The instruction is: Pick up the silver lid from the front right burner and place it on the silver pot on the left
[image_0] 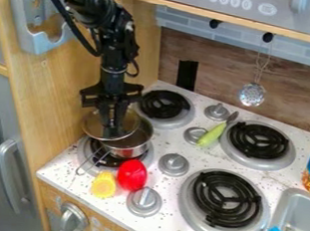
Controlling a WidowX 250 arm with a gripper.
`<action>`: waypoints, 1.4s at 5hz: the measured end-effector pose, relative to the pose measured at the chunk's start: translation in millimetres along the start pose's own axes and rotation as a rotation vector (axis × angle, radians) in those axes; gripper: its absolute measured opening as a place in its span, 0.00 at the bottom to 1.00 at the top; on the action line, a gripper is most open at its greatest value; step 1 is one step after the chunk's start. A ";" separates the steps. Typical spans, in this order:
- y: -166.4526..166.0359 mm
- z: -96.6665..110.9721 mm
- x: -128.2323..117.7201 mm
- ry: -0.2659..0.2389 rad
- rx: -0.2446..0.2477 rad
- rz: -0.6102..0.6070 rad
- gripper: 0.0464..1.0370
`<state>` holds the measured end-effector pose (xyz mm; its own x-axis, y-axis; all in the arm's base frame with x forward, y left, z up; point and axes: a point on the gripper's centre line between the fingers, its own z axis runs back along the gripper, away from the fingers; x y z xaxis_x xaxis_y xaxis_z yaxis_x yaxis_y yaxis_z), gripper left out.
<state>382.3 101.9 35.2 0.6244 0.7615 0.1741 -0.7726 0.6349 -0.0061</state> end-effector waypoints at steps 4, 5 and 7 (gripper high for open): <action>-30.6 -7.5 -20.0 -0.004 0.006 -0.075 0.27; -41.9 -5.1 -27.4 -0.007 -0.003 -0.107 0.27; -52.2 -5.3 -28.2 -0.017 -0.002 -0.112 0.27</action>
<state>405.6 48.0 25.4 0.7049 0.6832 0.1909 -0.6977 0.7163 0.0129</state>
